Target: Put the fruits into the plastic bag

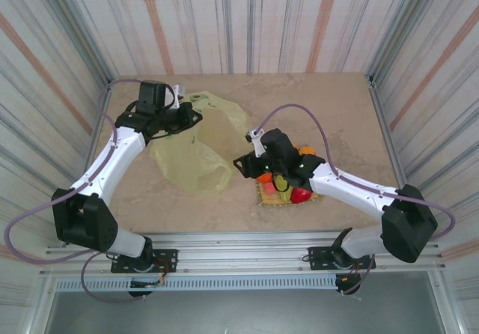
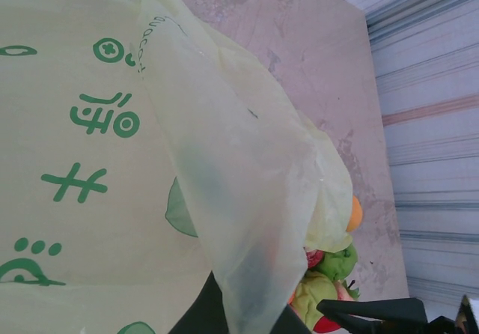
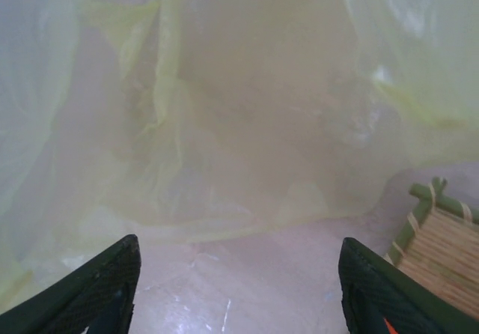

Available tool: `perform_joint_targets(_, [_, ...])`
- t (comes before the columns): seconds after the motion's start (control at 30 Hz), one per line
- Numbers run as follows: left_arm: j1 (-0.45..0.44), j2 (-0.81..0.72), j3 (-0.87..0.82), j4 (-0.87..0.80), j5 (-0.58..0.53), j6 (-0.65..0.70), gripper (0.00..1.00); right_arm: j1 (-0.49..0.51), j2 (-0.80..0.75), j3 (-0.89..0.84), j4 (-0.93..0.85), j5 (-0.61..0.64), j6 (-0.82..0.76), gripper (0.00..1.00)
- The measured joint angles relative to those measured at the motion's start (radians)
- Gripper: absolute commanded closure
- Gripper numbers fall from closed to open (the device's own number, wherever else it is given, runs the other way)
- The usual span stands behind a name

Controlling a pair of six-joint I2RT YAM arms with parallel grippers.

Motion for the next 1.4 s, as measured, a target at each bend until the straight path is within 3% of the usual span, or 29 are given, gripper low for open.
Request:
perform_joint_targets(0.17, [0.008, -0.011, -0.004, 0.035, 0.032, -0.043, 1.00, 0.002, 0.051, -0.012, 0.065, -0.016, 0.038, 0.41])
perform_joint_targets(0.4, [0.042, -0.024, -0.004, 0.063, 0.095, -0.075, 1.00, 0.010, 0.278, 0.021, 0.196, -0.010, 0.052, 0.55])
perform_joint_targets(0.6, [0.074, -0.024, -0.004, 0.074, 0.121, -0.078, 1.00, 0.014, 0.386, 0.045, 0.230, 0.000, 0.046, 0.57])
perform_joint_targets(1.03, [0.077, 0.006, -0.035, 0.090, 0.120, -0.014, 1.00, -0.029, 0.157, 0.149, -0.006, -0.055, -0.027, 0.32])
perform_joint_targets(1.4, [0.074, 0.039, -0.085, 0.148, 0.150, -0.018, 1.00, -0.072, -0.066, 0.167, -0.405, 0.019, -0.015, 0.19])
